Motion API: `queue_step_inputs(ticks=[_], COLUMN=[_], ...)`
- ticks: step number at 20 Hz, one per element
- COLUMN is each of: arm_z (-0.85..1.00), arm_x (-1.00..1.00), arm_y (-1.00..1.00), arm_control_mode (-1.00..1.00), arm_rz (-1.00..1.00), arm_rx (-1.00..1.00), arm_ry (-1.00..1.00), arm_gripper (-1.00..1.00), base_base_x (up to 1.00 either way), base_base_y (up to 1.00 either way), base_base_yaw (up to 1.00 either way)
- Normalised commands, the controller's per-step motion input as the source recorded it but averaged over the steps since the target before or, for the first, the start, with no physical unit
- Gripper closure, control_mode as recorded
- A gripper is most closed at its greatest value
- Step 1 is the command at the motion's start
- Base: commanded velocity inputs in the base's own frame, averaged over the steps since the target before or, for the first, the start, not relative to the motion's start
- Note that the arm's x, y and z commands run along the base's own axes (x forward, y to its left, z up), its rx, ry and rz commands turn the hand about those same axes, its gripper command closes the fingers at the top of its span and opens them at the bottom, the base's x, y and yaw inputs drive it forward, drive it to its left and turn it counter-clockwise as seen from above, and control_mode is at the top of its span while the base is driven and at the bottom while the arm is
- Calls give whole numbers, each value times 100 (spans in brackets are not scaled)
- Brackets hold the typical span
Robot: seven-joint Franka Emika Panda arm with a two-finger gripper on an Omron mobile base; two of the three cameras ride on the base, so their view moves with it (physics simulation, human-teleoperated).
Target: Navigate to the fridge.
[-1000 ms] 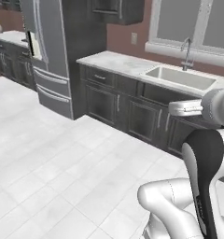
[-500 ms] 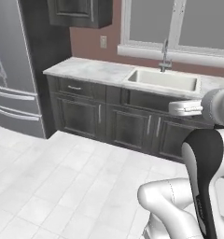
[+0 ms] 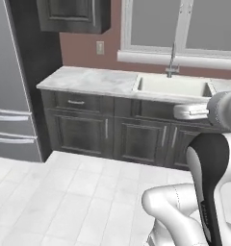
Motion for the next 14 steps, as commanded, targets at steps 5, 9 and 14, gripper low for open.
queue_step_inputs(ticks=[5, 9, 14], arm_z=[0, 0, 0], arm_x=[0, 0, 0], arm_y=[0, 0, 0], arm_control_mode=[100, 100, 100], arm_rz=[0, 0, 0], arm_rx=[0, 0, 0], arm_ry=[0, 0, 0], arm_gripper=[-100, -100, -100], base_base_x=[86, 83, 75], base_base_y=[100, 100, 100], base_base_yaw=[-19, -22, -26])
